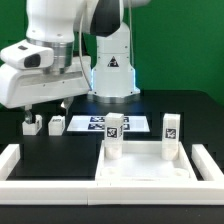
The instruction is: Assemble square table
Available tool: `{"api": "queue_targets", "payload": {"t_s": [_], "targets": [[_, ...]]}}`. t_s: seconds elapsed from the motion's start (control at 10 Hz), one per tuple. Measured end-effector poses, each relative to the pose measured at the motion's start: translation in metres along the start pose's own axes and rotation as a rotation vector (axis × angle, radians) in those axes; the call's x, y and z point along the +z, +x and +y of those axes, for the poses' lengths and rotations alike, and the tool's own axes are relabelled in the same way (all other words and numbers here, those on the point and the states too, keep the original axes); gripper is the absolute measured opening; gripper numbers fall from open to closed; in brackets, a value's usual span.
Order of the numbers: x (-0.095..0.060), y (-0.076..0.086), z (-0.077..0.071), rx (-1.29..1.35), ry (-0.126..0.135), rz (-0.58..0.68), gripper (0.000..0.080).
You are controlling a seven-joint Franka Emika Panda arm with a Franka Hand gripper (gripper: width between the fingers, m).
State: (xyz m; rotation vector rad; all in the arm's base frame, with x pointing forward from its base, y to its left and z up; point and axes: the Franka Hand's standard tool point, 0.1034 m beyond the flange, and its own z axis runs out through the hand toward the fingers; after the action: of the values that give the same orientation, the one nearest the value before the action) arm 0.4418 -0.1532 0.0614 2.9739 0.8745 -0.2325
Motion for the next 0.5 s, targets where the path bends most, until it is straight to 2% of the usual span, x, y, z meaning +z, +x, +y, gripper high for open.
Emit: {"api": "queue_targets", "payload": {"t_s": [0.1,0.2,0.5], "targets": [[-0.0003,-0.0007,-0.0030,0.104,0.036,-0.007,0.0649],[-0.0015,0.0034,-0.0039,0.172,0.029,-0.001,0.0649],[-0.0013,0.0065,-0.0072,0.340,0.038,0.003,0.0649]]}}
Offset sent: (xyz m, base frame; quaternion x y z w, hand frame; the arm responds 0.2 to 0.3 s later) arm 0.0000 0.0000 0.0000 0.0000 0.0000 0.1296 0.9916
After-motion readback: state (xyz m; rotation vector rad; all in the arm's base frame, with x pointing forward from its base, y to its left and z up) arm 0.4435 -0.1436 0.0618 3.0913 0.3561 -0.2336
